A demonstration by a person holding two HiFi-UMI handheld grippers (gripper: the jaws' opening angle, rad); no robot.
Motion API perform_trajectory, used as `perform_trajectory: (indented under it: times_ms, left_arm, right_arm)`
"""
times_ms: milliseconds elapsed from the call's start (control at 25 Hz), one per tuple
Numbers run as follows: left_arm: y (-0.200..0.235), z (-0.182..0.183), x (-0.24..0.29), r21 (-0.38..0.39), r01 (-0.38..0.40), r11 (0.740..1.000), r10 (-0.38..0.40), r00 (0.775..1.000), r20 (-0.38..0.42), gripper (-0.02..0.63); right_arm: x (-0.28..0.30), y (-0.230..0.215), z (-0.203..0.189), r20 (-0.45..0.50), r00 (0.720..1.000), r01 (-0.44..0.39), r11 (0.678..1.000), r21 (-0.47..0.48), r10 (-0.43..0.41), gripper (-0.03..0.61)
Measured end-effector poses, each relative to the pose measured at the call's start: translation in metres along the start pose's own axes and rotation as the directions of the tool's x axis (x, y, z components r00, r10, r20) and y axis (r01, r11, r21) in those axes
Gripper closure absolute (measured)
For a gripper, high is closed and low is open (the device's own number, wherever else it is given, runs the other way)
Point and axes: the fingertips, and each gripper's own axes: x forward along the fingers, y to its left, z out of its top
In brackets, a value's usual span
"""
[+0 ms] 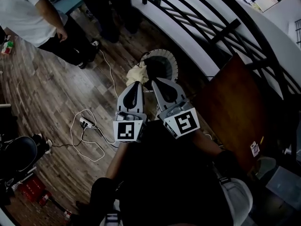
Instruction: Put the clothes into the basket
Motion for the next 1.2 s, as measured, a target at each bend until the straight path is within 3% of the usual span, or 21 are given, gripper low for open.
perform_trajectory:
  times_ms: [200, 440, 960, 1200]
  left_arm:
    - [0.003, 0.031, 0.007, 0.049, 0.009, 0.999, -0.01, 1.0, 0.021, 0.603]
    - [0.0, 0.059, 0.013, 0.062, 0.011, 0.998, -0.013, 0.999, 0.032, 0.603]
    - [-0.004, 0.09, 0.008, 0.091, -0.016, 0.996, 0.012, 0.999, 0.05, 0.603]
    - [-0.01, 0.081, 0.004, 0.065, -0.033, 0.997, 0.03, 0.999, 0.042, 0.603]
  right_arm:
    - [0.005, -0.004, 0.02, 0.015, 1.0, -0.003, 0.999, 0.049, 0.002, 0.569]
    - [0.009, -0.003, 0.047, 0.041, 0.999, -0.03, 0.999, 0.044, 0.028, 0.569]
    - [0.01, 0.015, 0.081, 0.077, 0.994, -0.082, 0.996, 0.036, 0.079, 0.569]
    - [0.0, 0.012, 0.077, 0.069, 0.994, -0.084, 0.995, 0.049, 0.081, 0.569]
